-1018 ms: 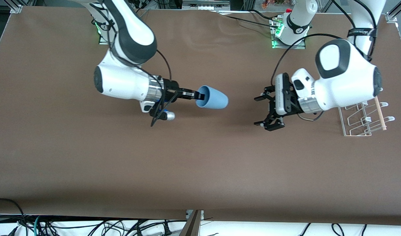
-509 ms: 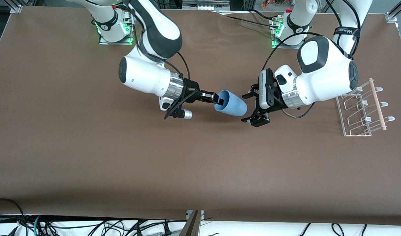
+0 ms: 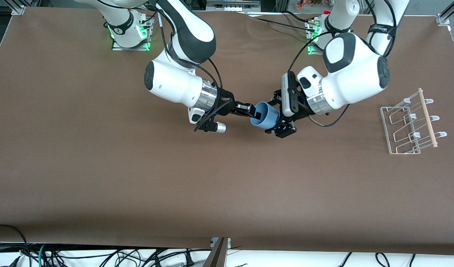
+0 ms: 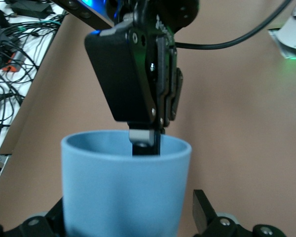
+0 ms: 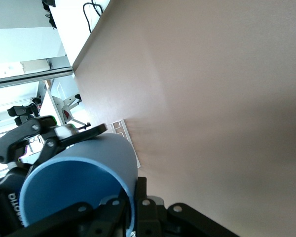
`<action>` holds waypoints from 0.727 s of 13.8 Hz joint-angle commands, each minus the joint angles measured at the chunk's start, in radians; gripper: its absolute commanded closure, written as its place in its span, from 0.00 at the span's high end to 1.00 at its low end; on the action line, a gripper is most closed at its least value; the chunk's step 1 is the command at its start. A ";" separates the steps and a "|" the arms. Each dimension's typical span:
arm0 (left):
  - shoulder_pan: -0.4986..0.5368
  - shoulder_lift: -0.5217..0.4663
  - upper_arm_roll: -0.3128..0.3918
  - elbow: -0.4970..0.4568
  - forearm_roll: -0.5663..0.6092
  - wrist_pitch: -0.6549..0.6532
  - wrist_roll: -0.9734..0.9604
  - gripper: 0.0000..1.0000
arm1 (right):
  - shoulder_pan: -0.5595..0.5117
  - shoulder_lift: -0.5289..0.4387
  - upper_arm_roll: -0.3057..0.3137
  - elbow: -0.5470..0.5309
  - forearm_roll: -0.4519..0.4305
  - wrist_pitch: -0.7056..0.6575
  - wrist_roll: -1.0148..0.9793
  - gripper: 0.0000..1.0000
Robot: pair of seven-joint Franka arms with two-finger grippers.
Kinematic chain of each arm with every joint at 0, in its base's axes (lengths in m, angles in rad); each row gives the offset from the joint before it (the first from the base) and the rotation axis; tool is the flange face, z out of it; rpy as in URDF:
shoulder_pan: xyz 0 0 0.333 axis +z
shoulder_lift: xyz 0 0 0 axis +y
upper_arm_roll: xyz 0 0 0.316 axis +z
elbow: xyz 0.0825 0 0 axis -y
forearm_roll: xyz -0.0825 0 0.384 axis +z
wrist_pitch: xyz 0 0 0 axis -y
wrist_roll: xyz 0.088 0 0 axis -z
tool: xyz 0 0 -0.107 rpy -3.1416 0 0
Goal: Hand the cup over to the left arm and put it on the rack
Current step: 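Close the left gripper on the cup's base beside the right gripper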
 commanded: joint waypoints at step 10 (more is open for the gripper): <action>0.015 -0.012 0.001 -0.030 0.005 0.018 -0.031 0.00 | 0.004 0.011 0.001 0.036 0.021 0.016 0.005 0.19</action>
